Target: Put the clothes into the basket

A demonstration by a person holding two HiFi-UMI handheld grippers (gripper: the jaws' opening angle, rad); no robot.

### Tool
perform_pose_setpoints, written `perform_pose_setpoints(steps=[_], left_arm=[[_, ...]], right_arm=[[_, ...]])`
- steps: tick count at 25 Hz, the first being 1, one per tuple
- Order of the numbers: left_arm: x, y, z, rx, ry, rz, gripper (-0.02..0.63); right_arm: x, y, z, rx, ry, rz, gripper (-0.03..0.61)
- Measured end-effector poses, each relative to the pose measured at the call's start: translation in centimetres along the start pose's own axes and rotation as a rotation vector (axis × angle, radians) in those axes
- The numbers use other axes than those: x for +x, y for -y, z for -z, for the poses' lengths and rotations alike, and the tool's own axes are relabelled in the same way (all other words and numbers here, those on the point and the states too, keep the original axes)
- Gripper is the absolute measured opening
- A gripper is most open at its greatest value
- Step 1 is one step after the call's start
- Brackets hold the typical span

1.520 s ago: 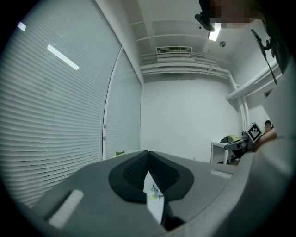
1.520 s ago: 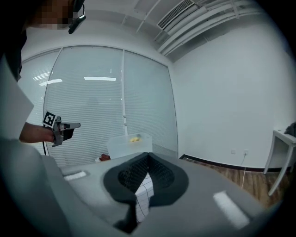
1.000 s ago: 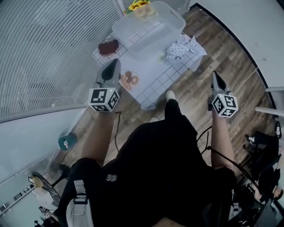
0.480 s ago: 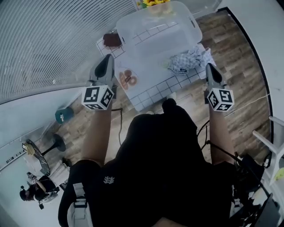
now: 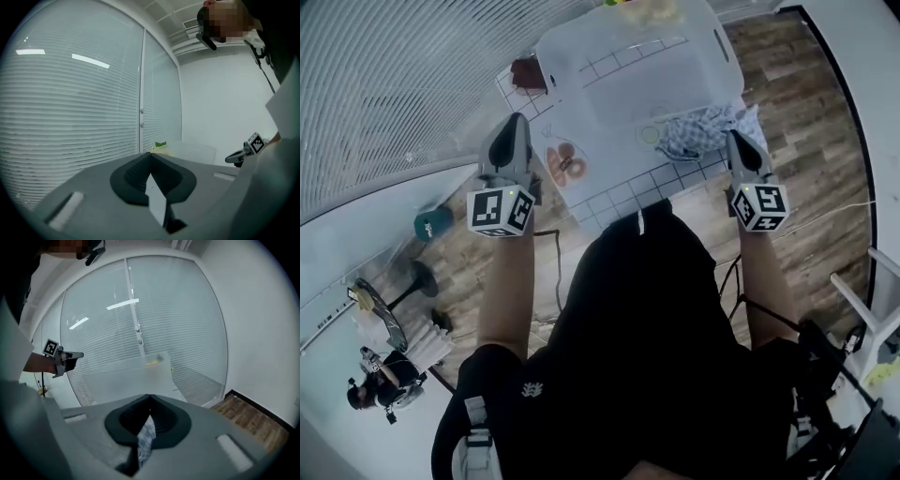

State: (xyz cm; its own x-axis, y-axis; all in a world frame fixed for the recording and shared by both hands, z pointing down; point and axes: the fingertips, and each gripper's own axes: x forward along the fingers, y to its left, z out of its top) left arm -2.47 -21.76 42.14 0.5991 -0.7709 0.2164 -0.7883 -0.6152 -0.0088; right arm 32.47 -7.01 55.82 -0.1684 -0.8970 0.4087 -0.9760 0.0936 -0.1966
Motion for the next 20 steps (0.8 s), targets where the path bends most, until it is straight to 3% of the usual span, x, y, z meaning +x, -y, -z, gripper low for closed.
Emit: perform_pose_setpoints(steps=[6, 10, 14, 15, 20], left_arm=[[1.4, -0.1, 3.9, 0.020, -0.014, 0.038, 0.006], [1.7, 0.0, 5.9, 0.028, -0.001, 0.011, 0.006], [2.1, 0.7, 9.3, 0.005, -0.060, 0.062, 0.006], [2.2, 0.8, 10.0, -0.001, -0.071, 0.070, 0.006], [2.2, 1.2, 12.1, -0.021, -0.097, 0.076, 0.006]], right_arm=[[1.3, -1.1, 1.0, -0.030, 0.025, 0.026, 0.002], [2.2, -2.0, 2.3, -0.043, 0.000, 0.009, 0.002], [2.4, -2.4, 3.7, -0.057, -0.019, -0.002, 0.003], [2.5, -2.5, 4.1, -0.063, -0.026, -0.009, 0.018], [3.5, -2.6, 5.7, -0.097, -0.075, -0.030, 0.234]])
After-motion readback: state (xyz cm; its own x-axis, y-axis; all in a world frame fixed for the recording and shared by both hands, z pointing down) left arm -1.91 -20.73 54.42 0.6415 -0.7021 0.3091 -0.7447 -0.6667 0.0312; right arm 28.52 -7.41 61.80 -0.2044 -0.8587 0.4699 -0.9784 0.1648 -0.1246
